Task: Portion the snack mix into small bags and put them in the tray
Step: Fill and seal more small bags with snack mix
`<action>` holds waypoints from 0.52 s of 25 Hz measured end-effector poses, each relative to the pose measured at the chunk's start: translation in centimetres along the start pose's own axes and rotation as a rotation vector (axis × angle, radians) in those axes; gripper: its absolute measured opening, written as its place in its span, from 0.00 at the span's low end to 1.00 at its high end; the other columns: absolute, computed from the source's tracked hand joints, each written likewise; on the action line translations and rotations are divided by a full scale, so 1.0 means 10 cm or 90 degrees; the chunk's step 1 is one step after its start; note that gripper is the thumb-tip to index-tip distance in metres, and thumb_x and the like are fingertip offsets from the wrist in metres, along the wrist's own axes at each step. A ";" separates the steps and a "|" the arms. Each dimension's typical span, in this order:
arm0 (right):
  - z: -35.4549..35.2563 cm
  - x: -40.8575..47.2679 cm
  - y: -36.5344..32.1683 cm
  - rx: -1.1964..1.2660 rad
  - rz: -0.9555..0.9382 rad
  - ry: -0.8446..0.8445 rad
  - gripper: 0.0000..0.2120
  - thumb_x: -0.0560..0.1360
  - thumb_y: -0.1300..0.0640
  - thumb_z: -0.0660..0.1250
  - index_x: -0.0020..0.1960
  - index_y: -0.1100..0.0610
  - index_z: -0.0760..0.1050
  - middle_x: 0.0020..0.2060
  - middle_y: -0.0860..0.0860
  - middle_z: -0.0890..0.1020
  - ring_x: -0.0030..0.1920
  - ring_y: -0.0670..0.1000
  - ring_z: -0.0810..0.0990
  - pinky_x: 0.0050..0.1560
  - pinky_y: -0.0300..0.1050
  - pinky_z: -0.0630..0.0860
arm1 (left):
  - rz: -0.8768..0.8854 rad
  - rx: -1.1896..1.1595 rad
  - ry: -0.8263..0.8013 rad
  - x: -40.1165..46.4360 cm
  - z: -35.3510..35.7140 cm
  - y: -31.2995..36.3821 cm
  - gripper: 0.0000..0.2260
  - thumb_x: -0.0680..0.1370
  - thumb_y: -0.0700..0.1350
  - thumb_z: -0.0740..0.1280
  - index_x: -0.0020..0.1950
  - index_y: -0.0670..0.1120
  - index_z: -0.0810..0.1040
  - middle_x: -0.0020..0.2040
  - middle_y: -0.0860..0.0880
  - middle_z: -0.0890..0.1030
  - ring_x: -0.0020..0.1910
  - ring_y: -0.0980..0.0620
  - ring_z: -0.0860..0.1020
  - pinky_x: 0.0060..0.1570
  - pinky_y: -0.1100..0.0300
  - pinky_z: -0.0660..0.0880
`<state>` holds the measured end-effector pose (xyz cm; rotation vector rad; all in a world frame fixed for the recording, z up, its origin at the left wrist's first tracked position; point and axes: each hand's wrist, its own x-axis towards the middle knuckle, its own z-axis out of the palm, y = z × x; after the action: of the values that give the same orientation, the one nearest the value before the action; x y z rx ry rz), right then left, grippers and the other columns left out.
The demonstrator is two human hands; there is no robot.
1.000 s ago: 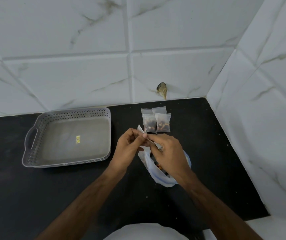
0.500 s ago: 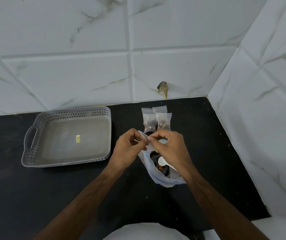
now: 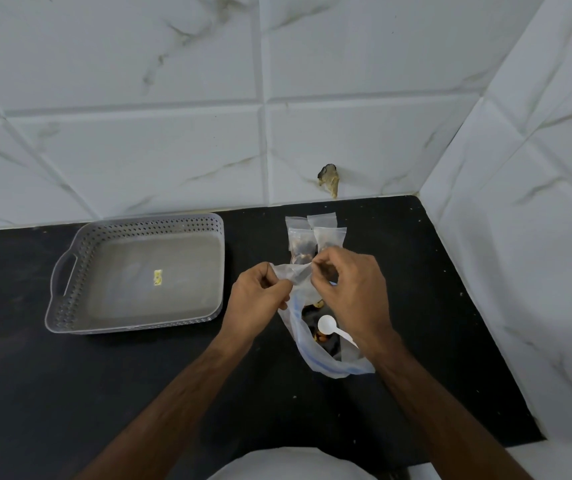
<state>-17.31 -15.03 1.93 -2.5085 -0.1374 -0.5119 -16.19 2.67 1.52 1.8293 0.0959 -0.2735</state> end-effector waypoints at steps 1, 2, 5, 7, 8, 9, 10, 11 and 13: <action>0.00 -0.01 0.00 -0.014 -0.012 -0.008 0.05 0.75 0.55 0.71 0.48 0.51 0.76 0.36 0.43 0.79 0.37 0.44 0.78 0.49 0.50 0.77 | 0.004 -0.013 -0.003 0.00 0.01 0.01 0.05 0.75 0.35 0.67 0.42 0.33 0.74 0.36 0.43 0.82 0.35 0.50 0.81 0.38 0.59 0.79; 0.01 -0.03 0.00 -0.026 -0.033 -0.012 0.05 0.75 0.56 0.71 0.49 0.51 0.75 0.36 0.43 0.79 0.37 0.45 0.78 0.52 0.50 0.76 | 0.007 -0.033 -0.006 -0.01 0.01 0.02 0.05 0.76 0.34 0.66 0.42 0.33 0.74 0.36 0.42 0.81 0.35 0.49 0.80 0.38 0.58 0.78; 0.02 -0.05 -0.02 -0.103 -0.137 -0.006 0.04 0.78 0.57 0.64 0.49 0.52 0.78 0.40 0.46 0.81 0.43 0.49 0.80 0.56 0.51 0.73 | 0.010 -0.083 -0.015 0.00 0.02 0.04 0.05 0.76 0.33 0.65 0.42 0.32 0.73 0.36 0.40 0.80 0.35 0.47 0.78 0.38 0.55 0.78; 0.01 -0.05 0.00 -0.129 -0.155 -0.027 0.11 0.78 0.56 0.59 0.50 0.52 0.81 0.44 0.47 0.81 0.47 0.50 0.80 0.57 0.49 0.71 | 0.026 -0.064 -0.015 0.00 0.00 0.03 0.06 0.76 0.34 0.65 0.41 0.34 0.73 0.34 0.43 0.80 0.34 0.47 0.78 0.39 0.53 0.77; 0.02 -0.05 0.01 -0.114 -0.136 -0.043 0.14 0.77 0.55 0.58 0.51 0.51 0.82 0.44 0.46 0.80 0.48 0.49 0.80 0.57 0.49 0.71 | 0.043 -0.036 -0.012 -0.01 0.00 0.04 0.06 0.76 0.36 0.66 0.40 0.36 0.74 0.34 0.45 0.80 0.34 0.47 0.77 0.38 0.53 0.76; 0.02 -0.04 0.00 -0.082 -0.099 -0.059 0.15 0.77 0.54 0.57 0.52 0.51 0.83 0.45 0.46 0.79 0.49 0.48 0.79 0.57 0.50 0.72 | 0.070 0.008 -0.007 -0.02 -0.01 0.05 0.06 0.75 0.40 0.68 0.39 0.39 0.74 0.33 0.46 0.79 0.33 0.46 0.77 0.36 0.52 0.76; 0.05 -0.04 0.00 -0.041 -0.054 -0.069 0.15 0.77 0.52 0.57 0.53 0.51 0.82 0.46 0.45 0.78 0.49 0.47 0.79 0.55 0.51 0.74 | 0.105 0.068 -0.002 -0.03 0.00 0.06 0.06 0.73 0.43 0.68 0.39 0.43 0.74 0.33 0.48 0.78 0.33 0.46 0.77 0.36 0.50 0.76; 0.07 -0.02 -0.01 0.004 -0.009 -0.076 0.15 0.77 0.51 0.58 0.54 0.52 0.82 0.46 0.45 0.78 0.48 0.46 0.79 0.53 0.51 0.77 | 0.139 0.125 -0.001 -0.05 0.02 0.07 0.06 0.72 0.45 0.68 0.38 0.46 0.73 0.33 0.50 0.77 0.33 0.48 0.76 0.36 0.51 0.75; 0.10 0.00 -0.03 0.083 0.058 -0.076 0.12 0.76 0.49 0.64 0.53 0.52 0.82 0.46 0.45 0.79 0.47 0.46 0.79 0.48 0.51 0.79 | 0.187 0.185 -0.014 -0.08 0.06 0.09 0.07 0.72 0.47 0.68 0.37 0.50 0.72 0.32 0.53 0.76 0.31 0.54 0.74 0.35 0.54 0.74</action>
<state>-17.05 -14.19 1.29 -2.4040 -0.0973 -0.3063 -16.90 1.87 2.42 2.0961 -0.2381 -0.1035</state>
